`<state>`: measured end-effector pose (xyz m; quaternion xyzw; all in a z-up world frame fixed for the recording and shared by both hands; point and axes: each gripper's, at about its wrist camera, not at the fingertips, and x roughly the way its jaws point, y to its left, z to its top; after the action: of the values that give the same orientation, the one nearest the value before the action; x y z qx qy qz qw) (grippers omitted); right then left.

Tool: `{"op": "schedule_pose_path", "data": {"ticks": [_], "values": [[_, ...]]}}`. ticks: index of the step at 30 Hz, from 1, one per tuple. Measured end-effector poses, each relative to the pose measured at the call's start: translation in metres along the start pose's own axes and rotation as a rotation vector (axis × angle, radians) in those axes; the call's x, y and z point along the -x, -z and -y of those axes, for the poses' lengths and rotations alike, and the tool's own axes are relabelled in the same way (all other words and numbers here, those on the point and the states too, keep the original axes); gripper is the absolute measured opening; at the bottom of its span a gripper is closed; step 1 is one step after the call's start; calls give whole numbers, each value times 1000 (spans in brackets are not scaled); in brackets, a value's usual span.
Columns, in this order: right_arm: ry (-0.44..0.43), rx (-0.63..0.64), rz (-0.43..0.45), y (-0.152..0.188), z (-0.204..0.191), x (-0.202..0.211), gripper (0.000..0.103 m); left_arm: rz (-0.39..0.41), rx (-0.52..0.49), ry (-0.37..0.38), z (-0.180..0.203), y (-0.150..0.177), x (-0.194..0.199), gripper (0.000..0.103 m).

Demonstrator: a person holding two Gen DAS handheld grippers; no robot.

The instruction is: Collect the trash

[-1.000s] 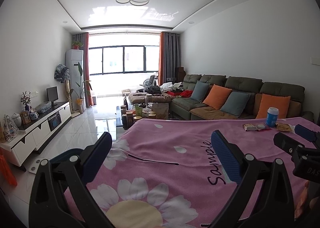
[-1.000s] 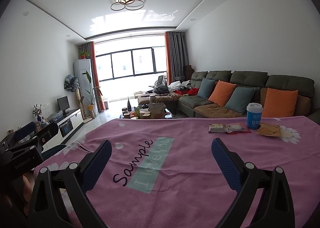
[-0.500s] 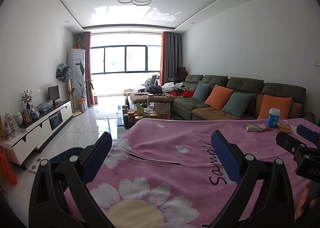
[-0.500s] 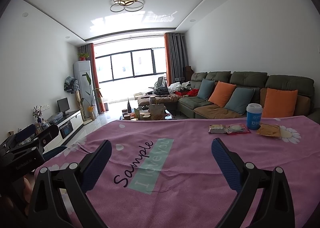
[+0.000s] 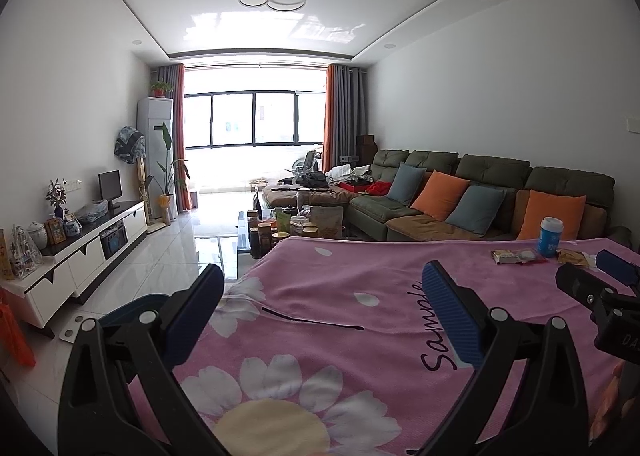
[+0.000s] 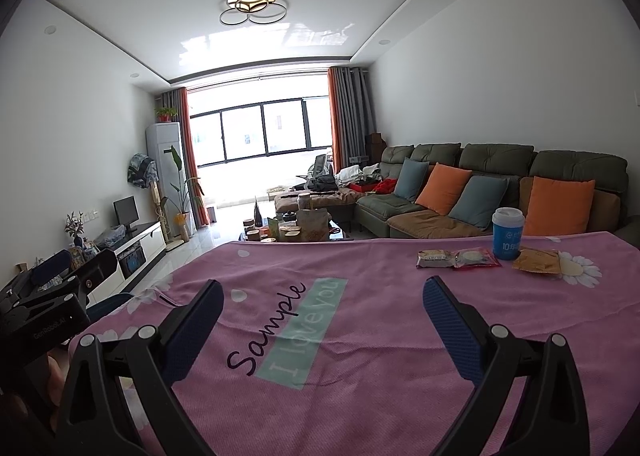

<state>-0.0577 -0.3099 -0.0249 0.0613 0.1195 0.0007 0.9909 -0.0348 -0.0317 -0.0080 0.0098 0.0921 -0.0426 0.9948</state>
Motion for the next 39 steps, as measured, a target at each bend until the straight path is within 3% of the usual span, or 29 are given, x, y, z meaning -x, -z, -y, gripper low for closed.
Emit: {"op": "schedule_pose_path", "data": {"ticks": [39], "values": [[6, -3, 8, 0, -2, 1, 96, 6, -2, -19, 0, -1, -1, 98]]}}
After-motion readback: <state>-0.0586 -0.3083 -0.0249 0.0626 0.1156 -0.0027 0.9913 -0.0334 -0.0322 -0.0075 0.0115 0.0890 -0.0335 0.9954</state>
